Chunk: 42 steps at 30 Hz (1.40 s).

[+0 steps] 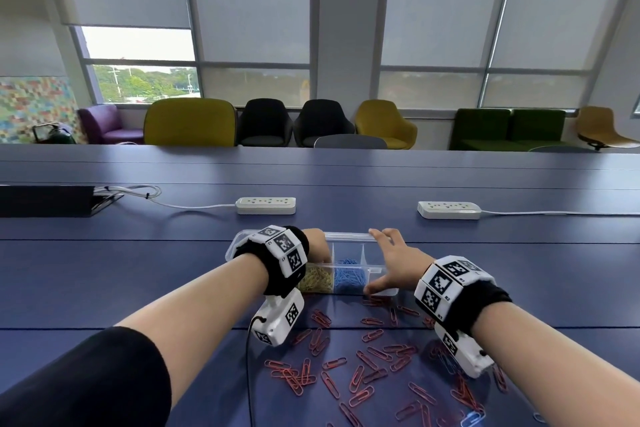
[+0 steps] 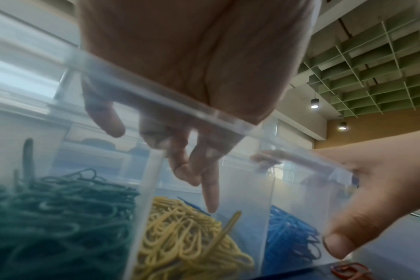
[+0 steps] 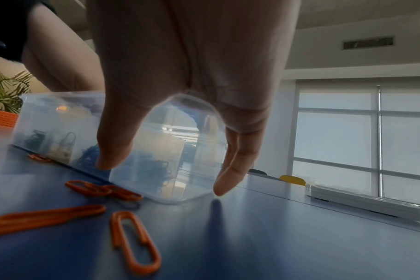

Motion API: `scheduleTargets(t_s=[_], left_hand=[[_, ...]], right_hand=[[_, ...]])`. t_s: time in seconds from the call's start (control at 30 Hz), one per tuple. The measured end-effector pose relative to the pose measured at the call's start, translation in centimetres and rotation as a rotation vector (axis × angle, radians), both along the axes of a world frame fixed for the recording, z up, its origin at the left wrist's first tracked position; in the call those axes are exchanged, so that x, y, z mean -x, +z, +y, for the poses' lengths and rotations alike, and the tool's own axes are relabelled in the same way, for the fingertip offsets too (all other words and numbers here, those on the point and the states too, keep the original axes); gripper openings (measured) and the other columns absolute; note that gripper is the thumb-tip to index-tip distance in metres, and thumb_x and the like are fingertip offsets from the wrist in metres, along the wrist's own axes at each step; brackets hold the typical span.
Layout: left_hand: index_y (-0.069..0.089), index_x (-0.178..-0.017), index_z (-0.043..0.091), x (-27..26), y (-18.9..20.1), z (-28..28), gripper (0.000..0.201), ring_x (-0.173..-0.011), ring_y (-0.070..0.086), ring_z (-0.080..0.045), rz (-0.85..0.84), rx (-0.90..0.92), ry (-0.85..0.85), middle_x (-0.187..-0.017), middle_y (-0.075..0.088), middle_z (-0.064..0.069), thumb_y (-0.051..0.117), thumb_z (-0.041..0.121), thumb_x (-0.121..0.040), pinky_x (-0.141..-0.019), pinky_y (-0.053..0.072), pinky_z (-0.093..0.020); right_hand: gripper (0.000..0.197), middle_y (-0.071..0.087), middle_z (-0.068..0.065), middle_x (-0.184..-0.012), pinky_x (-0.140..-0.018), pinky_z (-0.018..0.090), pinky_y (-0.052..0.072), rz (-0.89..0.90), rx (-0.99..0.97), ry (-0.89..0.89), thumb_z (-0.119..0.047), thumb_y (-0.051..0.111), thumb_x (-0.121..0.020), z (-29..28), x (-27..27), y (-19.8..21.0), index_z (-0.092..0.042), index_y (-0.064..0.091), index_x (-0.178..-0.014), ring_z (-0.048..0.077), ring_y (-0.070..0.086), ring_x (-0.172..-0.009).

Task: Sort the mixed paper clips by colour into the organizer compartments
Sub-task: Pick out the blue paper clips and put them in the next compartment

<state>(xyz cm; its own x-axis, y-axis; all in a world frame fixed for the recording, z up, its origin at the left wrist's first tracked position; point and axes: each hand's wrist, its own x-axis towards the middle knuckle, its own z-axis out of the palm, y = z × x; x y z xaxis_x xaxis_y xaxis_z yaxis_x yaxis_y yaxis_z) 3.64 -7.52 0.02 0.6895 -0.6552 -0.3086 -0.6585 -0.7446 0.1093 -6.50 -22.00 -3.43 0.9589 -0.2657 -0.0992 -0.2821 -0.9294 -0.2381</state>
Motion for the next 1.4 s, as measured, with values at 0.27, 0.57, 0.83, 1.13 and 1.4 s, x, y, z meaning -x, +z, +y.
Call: scheduleTargets(t_s=[0.27,0.57,0.83,1.13,1.4], left_hand=[[0.050,-0.128,-0.004,0.5,0.0,-0.3,0.035,-0.125,0.047,-0.028,-0.138,-0.108,-0.036,-0.136,0.050,-0.017,0.036,0.012,-0.100,-0.099,0.037,-0.031],[0.062,-0.122,0.005,-0.7,-0.1,0.0,0.032,-0.091,0.050,-0.016,-0.076,-0.045,-0.107,-0.125,0.060,-0.011,0.050,0.008,-0.092,-0.079,0.041,-0.027],[0.067,-0.114,0.016,-1.5,0.4,1.0,0.029,-0.100,0.062,-0.024,-0.144,0.029,-0.263,-0.108,0.067,-0.010,0.058,0.008,-0.087,-0.083,0.045,-0.025],[0.070,-0.110,0.017,-1.9,-0.3,0.3,0.028,-0.100,0.061,-0.028,-0.183,-0.083,-0.375,-0.107,0.068,-0.012,0.058,0.006,-0.086,-0.089,0.049,-0.034],[0.073,-0.100,0.012,-2.1,0.7,1.7,0.018,-0.080,0.059,-0.023,-0.210,0.012,-0.389,-0.091,0.068,-0.011,0.065,0.017,-0.084,-0.070,0.040,-0.021]], right_hand=[[0.114,0.001,0.003,-0.154,-0.105,0.037,0.039,0.001,0.004,-0.001,-0.050,0.076,-0.069,0.1,0.0,0.1,-0.023,-0.001,-0.149,0.026,0.043,-0.130],[0.114,0.001,0.003,-0.154,-0.107,0.038,0.037,-0.002,0.000,0.002,-0.050,0.076,-0.069,0.0,0.1,-0.1,-0.023,-0.001,-0.149,0.027,0.039,-0.133],[0.114,0.000,0.002,-0.154,-0.106,0.036,0.038,0.004,-0.004,0.004,-0.050,0.075,-0.070,-0.1,0.1,-0.1,-0.024,-0.002,-0.150,0.027,0.044,-0.129],[0.115,0.000,0.001,-0.154,-0.106,0.037,0.038,0.008,-0.010,0.008,-0.051,0.075,-0.069,-0.1,0.1,-0.1,-0.024,-0.003,-0.149,0.028,0.044,-0.129],[0.115,-0.001,0.001,-0.154,-0.104,0.038,0.040,0.013,-0.010,-0.002,-0.051,0.076,-0.069,0.0,0.1,0.0,-0.025,-0.003,-0.149,0.029,0.046,-0.127]])
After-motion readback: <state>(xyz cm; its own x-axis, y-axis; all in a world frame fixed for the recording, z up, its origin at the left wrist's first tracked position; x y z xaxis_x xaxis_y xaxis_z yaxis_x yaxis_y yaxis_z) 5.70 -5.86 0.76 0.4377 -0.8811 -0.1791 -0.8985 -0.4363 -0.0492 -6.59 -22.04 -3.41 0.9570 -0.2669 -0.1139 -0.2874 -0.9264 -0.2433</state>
